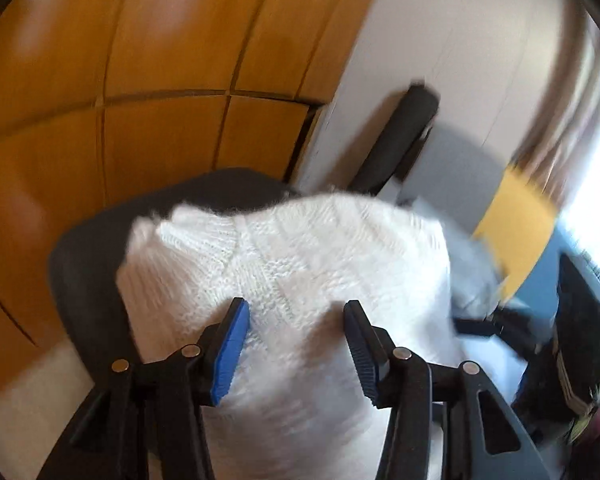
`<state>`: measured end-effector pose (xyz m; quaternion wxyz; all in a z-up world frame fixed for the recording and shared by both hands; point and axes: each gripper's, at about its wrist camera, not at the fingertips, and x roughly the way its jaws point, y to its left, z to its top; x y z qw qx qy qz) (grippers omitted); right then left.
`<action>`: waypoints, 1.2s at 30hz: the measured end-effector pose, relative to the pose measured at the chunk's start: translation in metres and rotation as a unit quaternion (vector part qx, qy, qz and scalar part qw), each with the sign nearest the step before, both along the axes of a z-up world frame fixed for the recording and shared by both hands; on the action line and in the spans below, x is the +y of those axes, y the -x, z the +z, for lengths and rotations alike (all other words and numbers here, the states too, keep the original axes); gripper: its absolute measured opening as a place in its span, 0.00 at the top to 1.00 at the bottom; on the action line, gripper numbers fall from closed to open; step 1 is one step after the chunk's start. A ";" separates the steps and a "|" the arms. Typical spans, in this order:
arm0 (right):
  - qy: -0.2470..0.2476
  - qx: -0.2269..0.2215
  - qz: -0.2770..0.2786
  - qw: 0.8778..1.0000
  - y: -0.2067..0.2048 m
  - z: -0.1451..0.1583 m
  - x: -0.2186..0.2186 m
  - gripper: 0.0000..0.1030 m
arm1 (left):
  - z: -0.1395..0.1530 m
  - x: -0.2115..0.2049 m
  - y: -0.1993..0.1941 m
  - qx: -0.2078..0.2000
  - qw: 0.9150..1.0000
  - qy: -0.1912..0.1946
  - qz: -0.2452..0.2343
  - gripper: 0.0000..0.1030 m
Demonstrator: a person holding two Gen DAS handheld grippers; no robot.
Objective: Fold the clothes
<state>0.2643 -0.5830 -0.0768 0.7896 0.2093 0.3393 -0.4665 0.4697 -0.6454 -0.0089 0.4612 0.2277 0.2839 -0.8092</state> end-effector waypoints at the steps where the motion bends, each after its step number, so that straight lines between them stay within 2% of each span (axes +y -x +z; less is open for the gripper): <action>1: -0.019 0.026 -0.011 0.999 0.001 -0.021 -0.011 0.04 | -0.005 -0.001 0.000 -0.012 1.000 0.004 0.007 0.51; 2: -0.054 0.019 -0.022 0.998 0.006 -0.042 -0.022 0.00 | -0.010 -0.002 0.001 -0.022 1.000 0.008 0.013 0.51; 3: -0.107 -0.034 -0.034 0.993 0.018 -0.064 -0.034 0.00 | -0.012 -0.004 0.004 -0.025 0.999 0.011 0.016 0.51; 4: -0.138 -0.079 -0.042 0.986 0.028 -0.079 -0.039 0.00 | -0.009 0.001 0.007 -0.028 0.999 0.021 0.017 0.51; 6: -0.140 -0.150 -0.052 0.977 0.043 -0.092 -0.034 0.00 | -0.007 0.010 0.009 -0.038 0.998 0.038 0.015 0.51; 7: -0.137 -0.172 -0.055 0.974 0.049 -0.095 -0.030 0.00 | -0.006 0.012 0.010 -0.039 0.998 0.044 0.016 0.51; 8: -0.130 -0.176 -0.059 0.974 0.052 -0.094 -0.025 0.00 | -0.005 0.013 0.009 -0.030 0.998 0.047 0.019 0.51; 11: -0.090 -0.167 -0.074 0.979 0.062 -0.074 -0.011 0.00 | 0.004 0.013 0.010 -0.001 0.998 0.055 0.038 0.51; 15: -0.025 -0.113 -0.097 0.989 0.067 -0.035 0.014 0.00 | 0.027 0.033 0.003 0.006 0.995 0.067 0.069 0.50; 18: 0.041 -0.067 -0.126 0.989 0.067 -0.003 0.044 0.00 | 0.043 0.058 0.001 -0.028 0.989 0.093 0.114 0.49; 21: 0.105 -0.043 -0.173 0.978 0.060 0.026 0.064 0.00 | 0.050 0.083 0.001 -0.079 0.979 0.099 0.159 0.49; 26: 0.093 0.001 -0.277 0.956 0.028 0.030 0.045 0.00 | 0.048 0.105 -0.005 -0.096 0.977 0.077 0.176 0.49; 28: 0.087 -0.007 -0.277 0.957 0.029 0.035 0.063 0.00 | 0.048 0.113 -0.007 -0.103 0.975 0.069 0.183 0.49; 31: 0.091 -0.009 -0.272 0.958 0.023 0.046 0.101 0.00 | 0.047 0.126 -0.011 -0.113 0.973 0.056 0.193 0.55; 36: 0.107 0.012 -0.247 0.963 0.002 0.049 0.128 0.00 | 0.045 0.147 -0.016 -0.124 0.969 0.041 0.208 0.57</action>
